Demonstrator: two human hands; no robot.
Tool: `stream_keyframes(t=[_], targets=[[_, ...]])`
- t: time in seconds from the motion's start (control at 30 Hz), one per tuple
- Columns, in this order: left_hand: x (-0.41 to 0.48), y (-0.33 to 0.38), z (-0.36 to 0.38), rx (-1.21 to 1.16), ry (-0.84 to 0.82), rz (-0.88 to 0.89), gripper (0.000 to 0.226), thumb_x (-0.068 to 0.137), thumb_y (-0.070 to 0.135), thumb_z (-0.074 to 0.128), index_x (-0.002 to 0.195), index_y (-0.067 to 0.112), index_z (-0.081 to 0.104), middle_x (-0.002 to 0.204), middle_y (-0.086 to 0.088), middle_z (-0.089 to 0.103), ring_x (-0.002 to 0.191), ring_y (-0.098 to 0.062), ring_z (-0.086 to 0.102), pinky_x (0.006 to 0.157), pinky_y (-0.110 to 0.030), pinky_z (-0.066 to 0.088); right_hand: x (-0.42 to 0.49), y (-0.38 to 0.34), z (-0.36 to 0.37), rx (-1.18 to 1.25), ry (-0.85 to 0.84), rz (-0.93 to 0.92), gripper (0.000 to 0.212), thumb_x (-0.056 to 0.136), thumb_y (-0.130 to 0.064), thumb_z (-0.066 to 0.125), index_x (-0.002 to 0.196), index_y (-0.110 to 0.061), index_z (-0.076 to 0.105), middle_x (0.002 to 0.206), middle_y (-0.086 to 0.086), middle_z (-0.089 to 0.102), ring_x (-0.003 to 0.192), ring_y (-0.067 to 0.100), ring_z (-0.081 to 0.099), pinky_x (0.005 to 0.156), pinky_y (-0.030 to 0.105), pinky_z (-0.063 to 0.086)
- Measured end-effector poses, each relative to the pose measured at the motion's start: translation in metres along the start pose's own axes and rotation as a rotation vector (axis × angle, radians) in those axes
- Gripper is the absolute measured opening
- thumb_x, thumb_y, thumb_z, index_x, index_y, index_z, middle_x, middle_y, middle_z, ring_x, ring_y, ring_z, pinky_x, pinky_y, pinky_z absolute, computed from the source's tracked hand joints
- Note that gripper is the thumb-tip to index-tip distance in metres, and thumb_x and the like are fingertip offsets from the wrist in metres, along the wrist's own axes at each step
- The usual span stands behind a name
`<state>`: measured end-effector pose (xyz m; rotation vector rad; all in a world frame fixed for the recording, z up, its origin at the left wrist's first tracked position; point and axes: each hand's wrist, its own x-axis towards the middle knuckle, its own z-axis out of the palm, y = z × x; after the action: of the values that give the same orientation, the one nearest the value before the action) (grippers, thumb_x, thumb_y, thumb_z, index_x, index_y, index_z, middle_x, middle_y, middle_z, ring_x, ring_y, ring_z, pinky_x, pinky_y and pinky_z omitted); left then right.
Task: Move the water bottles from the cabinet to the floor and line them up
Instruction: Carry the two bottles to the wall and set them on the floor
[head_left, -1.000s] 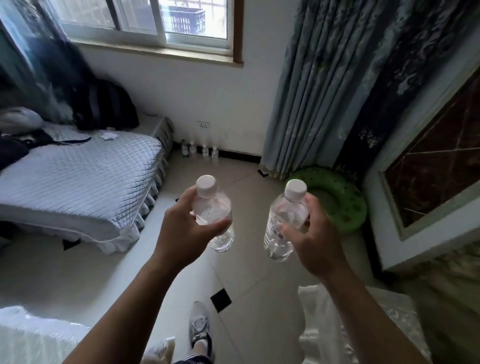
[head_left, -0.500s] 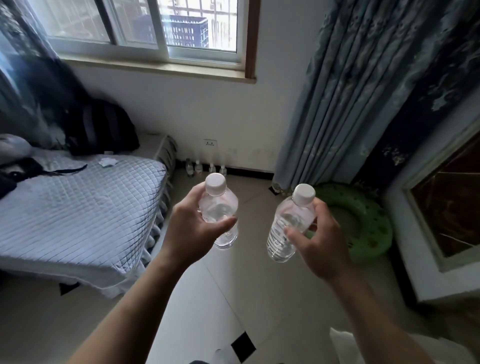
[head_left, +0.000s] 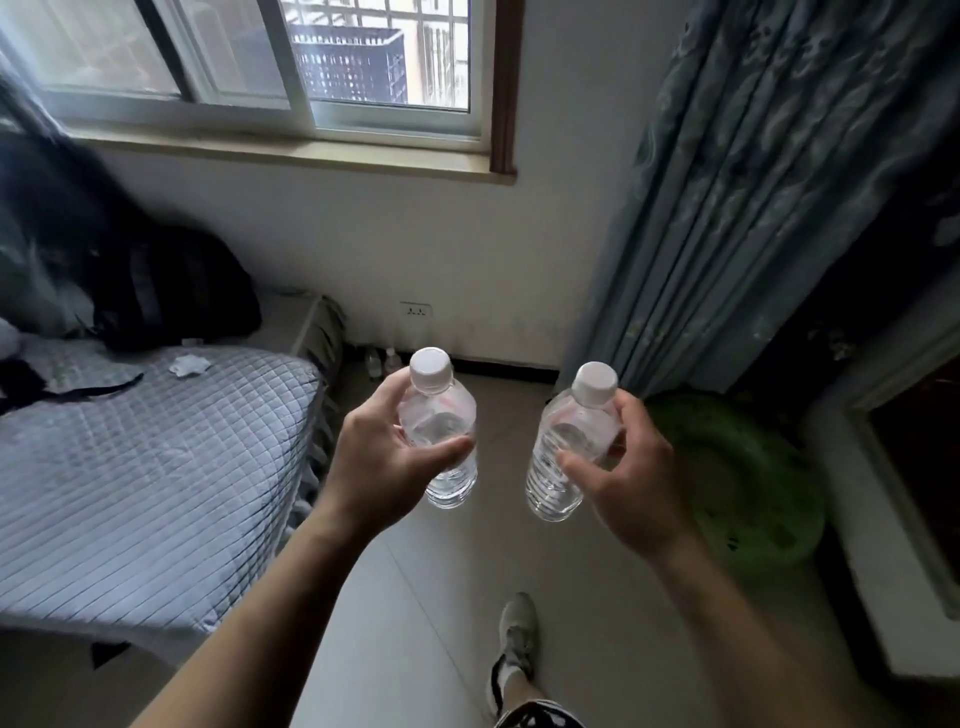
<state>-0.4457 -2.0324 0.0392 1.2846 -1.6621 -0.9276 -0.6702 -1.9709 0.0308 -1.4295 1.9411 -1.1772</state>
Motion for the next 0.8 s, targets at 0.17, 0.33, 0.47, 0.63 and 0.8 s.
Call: stream_keyframes(t=[0.17, 0.33, 0.47, 0.63, 0.8], targets=[[0.083, -0.009, 0.026, -0.009, 0.006, -0.042, 0.061, 0.062, 0.023, 0.088, 0.118, 0.025, 0.061, 0.097, 0.009, 0.073, 0.089, -0.007, 0.07, 0.083, -0.037, 0.057, 0.094, 0.009, 0.012, 0.028, -0.018, 0.004, 0.065, 0.059, -0.035, 0.073, 0.121, -0.031, 0.052, 0.106, -0.008, 0.066, 0.094, 0.015, 0.063, 0.084, 0.038, 0.054], [0.156, -0.017, 0.044, -0.026, 0.033, -0.086, 0.061, 0.062, 0.023, 0.089, 0.117, 0.026, 0.062, 0.096, 0.01, 0.073, 0.087, -0.008, 0.07, 0.082, -0.038, 0.058, 0.182, 0.014, 0.029, 0.046, -0.078, 0.021, 0.066, 0.057, -0.037, 0.07, 0.12, -0.037, 0.05, 0.104, -0.009, 0.067, 0.093, 0.015, 0.064, 0.083, 0.04, 0.055], [0.208, -0.026, 0.041, -0.03, 0.05, -0.109, 0.061, 0.06, 0.031, 0.086, 0.116, 0.03, 0.061, 0.097, 0.011, 0.073, 0.09, -0.008, 0.07, 0.083, -0.041, 0.057, 0.239, 0.009, 0.047, 0.014, -0.103, 0.01, 0.064, 0.057, -0.039, 0.07, 0.118, -0.041, 0.049, 0.102, -0.01, 0.067, 0.09, 0.015, 0.065, 0.081, 0.039, 0.055], [0.273, -0.047, 0.03, -0.011, 0.051, -0.129, 0.065, 0.058, 0.038, 0.084, 0.118, 0.035, 0.059, 0.097, 0.012, 0.072, 0.087, -0.011, 0.07, 0.081, -0.042, 0.057, 0.299, 0.0, 0.077, 0.007, -0.142, 0.018, 0.067, 0.058, -0.034, 0.07, 0.121, -0.037, 0.05, 0.104, -0.008, 0.067, 0.092, 0.013, 0.064, 0.084, 0.038, 0.055], [0.348, -0.083, 0.018, -0.025, -0.006, -0.117, 0.063, 0.061, 0.031, 0.087, 0.118, 0.035, 0.06, 0.097, 0.015, 0.072, 0.089, -0.007, 0.07, 0.083, -0.04, 0.057, 0.36, -0.006, 0.123, -0.033, -0.109, 0.033, 0.068, 0.058, -0.032, 0.071, 0.123, -0.032, 0.052, 0.105, -0.007, 0.067, 0.092, 0.012, 0.064, 0.083, 0.034, 0.054]])
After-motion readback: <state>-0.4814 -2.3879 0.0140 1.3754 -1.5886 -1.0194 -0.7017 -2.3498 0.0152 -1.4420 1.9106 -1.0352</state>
